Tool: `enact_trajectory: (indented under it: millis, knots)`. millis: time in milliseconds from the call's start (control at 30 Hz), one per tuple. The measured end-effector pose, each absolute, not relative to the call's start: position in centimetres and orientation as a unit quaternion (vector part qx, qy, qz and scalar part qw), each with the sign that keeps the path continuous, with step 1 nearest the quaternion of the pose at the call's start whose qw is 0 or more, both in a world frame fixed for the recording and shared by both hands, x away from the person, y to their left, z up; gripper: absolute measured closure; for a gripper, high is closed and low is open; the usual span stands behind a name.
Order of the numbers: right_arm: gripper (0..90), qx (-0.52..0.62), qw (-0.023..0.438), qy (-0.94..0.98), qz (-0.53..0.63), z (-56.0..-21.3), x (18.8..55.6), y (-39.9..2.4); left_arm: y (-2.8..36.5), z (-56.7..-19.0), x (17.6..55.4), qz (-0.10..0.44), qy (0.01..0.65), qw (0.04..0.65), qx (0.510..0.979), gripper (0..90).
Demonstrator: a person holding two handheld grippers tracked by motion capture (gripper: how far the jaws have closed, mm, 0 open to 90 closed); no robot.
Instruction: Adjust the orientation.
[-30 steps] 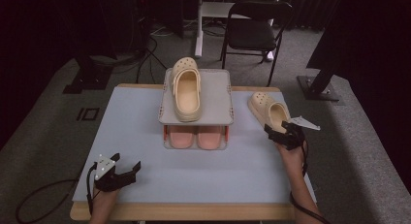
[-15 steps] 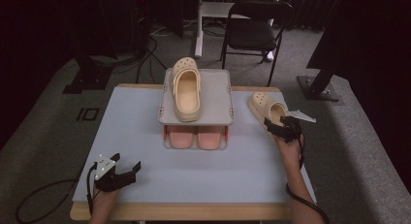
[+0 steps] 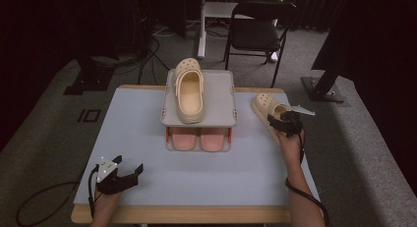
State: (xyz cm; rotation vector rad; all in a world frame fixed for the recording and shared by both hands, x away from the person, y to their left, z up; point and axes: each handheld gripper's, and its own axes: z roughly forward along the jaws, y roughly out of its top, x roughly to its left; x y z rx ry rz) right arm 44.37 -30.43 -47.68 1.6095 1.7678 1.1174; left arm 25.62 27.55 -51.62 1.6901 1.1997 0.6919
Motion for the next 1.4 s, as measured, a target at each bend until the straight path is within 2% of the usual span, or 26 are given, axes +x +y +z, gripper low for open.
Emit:
enact_trajectory:
  millis: [67,100,267,367,400,433,900,1400]
  knots:
    - [45.9,0.596,0.263,0.659,0.376,-48.0,44.9,-30.1,27.5,-51.6,25.6,0.281,0.488,0.460,0.686,9.9]
    - [45.9,0.596,0.263,0.659,0.376,-48.0,44.9,-30.1,27.5,-51.6,25.6,0.281,0.488,0.460,0.687,9.9]
    - [56.7,0.596,0.266,0.666,0.361,-48.3,45.3,-29.7,27.5,-51.6,25.6,0.280,0.487,0.460,0.687,9.9]
    - [68.3,0.590,0.267,0.673,0.357,-48.3,45.4,-29.2,27.5,-51.6,25.6,0.280,0.487,0.460,0.687,9.9]
    - [68.3,0.590,0.267,0.673,0.357,-48.3,45.4,-29.2,27.5,-51.6,25.6,0.280,0.487,0.460,0.687,9.9]
    - [73.8,0.589,0.265,0.675,0.355,-48.3,45.5,-28.7,27.5,-51.6,25.6,0.280,0.487,0.460,0.687,9.9]
    - [77.5,0.564,0.282,0.702,0.331,-47.7,45.1,-27.9,27.6,-51.6,25.5,0.280,0.489,0.460,0.686,9.9]
    - [77.8,0.540,0.282,0.713,0.348,-46.7,42.3,-26.9,27.6,-51.5,25.5,0.280,0.488,0.462,0.685,9.9]
